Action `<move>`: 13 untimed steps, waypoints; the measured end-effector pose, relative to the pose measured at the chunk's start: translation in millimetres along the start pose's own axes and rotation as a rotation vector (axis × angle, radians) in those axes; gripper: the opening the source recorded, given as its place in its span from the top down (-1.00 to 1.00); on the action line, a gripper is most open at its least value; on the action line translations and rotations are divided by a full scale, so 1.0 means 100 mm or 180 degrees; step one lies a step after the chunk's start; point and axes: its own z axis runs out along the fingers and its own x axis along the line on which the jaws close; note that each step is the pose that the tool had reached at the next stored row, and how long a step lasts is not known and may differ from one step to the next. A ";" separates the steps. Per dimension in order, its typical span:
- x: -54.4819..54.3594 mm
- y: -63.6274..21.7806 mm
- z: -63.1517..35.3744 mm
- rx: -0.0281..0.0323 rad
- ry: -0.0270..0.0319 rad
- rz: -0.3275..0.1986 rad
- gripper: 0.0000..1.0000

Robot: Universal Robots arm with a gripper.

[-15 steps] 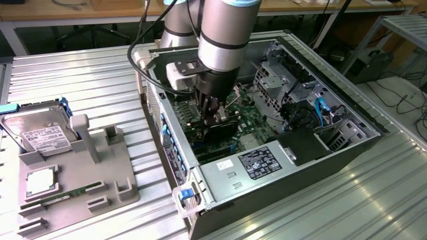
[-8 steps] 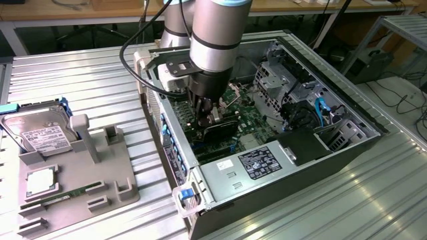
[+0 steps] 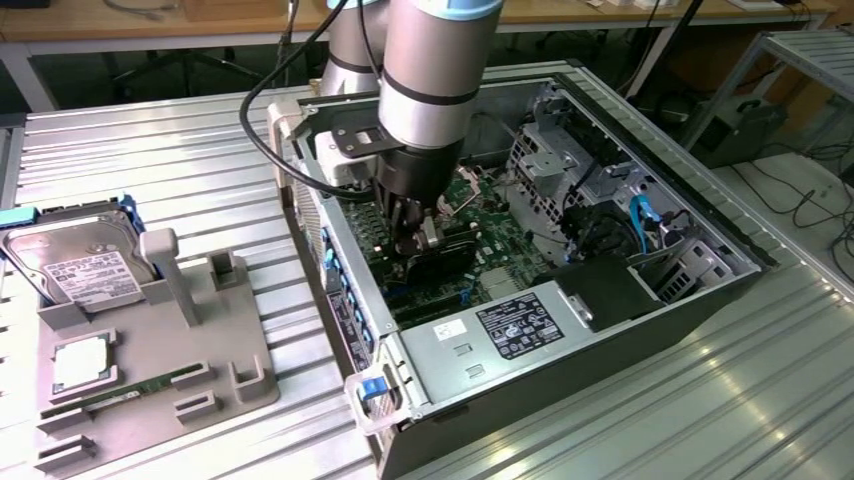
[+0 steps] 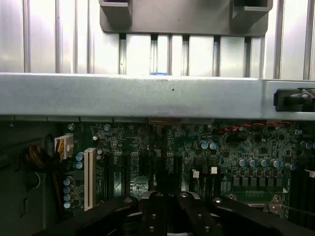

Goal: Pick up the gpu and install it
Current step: 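Press down on the gpu until it lock into place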

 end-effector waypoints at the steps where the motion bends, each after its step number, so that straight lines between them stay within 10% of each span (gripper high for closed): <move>1: 0.00 0.000 0.002 0.0001 -0.0002 0.0000 0.79; 13: 0.00 -0.093 -0.110 0.0002 -0.0003 0.0000 0.79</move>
